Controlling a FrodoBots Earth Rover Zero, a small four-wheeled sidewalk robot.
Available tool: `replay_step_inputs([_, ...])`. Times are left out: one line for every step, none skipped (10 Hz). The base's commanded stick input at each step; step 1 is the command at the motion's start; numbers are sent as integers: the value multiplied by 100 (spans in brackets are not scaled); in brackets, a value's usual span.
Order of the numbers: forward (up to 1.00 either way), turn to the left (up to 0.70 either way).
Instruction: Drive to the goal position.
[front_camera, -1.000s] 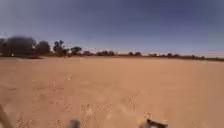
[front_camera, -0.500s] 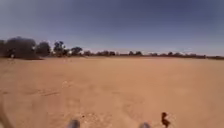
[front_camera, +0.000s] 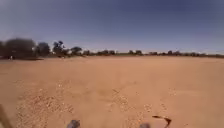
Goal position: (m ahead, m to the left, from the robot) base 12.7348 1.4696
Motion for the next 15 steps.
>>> replay_step_inputs([50,-1])
replay_step_inputs([50,-1])
replay_step_inputs([50,-1])
replay_step_inputs([50,-1])
replay_step_inputs([50,-1])
replay_step_inputs([50,-1])
replay_step_inputs([50,-1])
replay_step_inputs([50,-1])
replay_step_inputs([50,-1])
replay_step_inputs([50,-1])
replay_step_inputs([50,-1])
replay_step_inputs([50,-1])
replay_step_inputs([50,-1])
replay_step_inputs([50,-1])
replay_step_inputs([50,-1])
